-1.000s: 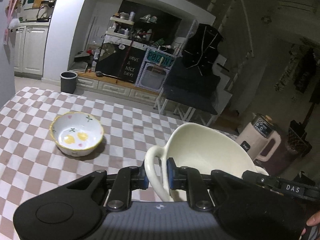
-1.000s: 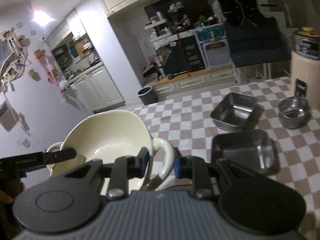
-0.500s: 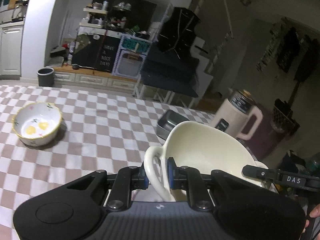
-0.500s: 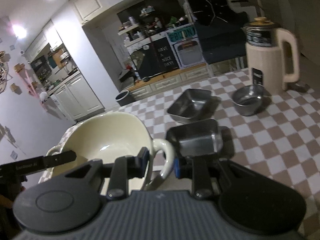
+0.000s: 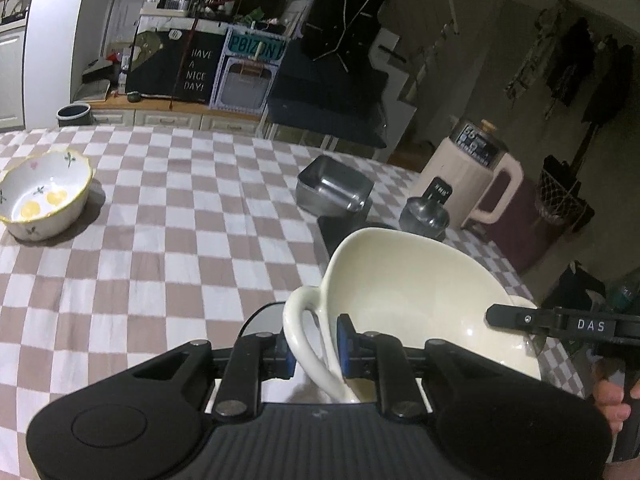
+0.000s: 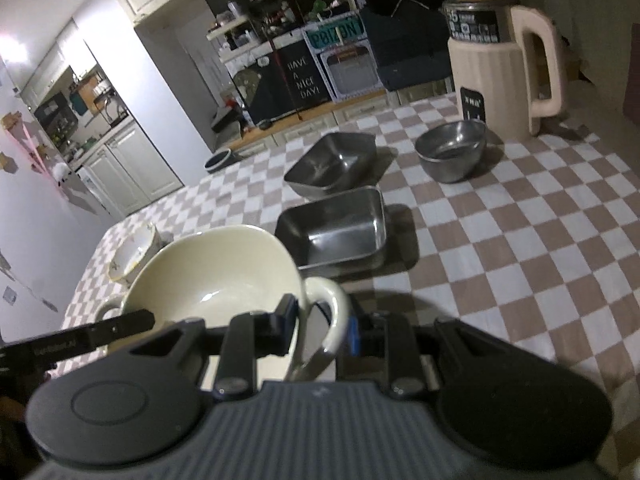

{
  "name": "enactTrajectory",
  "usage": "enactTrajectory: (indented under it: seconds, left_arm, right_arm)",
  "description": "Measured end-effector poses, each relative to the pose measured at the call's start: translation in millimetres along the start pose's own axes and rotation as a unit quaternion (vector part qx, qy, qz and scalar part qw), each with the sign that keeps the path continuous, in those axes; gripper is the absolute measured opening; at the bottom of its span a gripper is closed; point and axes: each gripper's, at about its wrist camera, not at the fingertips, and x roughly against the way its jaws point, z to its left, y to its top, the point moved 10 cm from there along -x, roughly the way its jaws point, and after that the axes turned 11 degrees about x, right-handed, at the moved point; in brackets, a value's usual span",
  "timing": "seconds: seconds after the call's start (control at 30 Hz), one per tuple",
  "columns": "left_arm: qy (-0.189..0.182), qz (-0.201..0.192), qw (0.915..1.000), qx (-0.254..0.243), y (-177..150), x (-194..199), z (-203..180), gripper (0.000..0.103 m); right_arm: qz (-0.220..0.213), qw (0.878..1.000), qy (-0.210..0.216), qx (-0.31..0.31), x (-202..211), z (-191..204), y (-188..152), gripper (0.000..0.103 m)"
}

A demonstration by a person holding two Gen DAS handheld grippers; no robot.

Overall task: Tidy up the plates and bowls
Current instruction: 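Carry the cream bowl with both tools toward the steel trays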

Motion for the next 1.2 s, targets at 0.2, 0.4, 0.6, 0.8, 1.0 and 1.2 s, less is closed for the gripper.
enactTrajectory:
  seconds: [0.2, 0.4, 0.6, 0.8, 1.0, 1.2]
  left_arm:
    - [0.023, 0.018, 0.9996, 0.002, -9, -8, 18, 0.022]
    - [0.033, 0.035, 0.9988, 0.008, -20, -20, 30, 0.023]
    - [0.036, 0.044, 0.9984, 0.003, -26, -28, 31, 0.023]
    - [0.043, 0.047, 0.998, 0.003, -29, -33, 35, 0.025]
    - [0.047, 0.055, 0.9974, 0.007, -32, -37, 40, 0.026]
    - [0.045, 0.059, 0.9972, 0.008, -34, -41, 39, 0.026]
  right_arm:
    - [0.036, 0.999, -0.001, 0.004, -18, 8, -9, 0.031]
    - [0.058, 0.998, -0.015, 0.026, -26, 13, -16, 0.031]
    - [0.067, 0.997, -0.02, 0.032, -30, 10, -20, 0.031]
    - [0.072, 0.996, -0.026, 0.04, -33, 11, -21, 0.031]
    - [0.079, 0.995, -0.034, 0.053, -38, 13, -22, 0.031]
    - [0.08, 0.995, -0.039, 0.055, -39, 11, -21, 0.031]
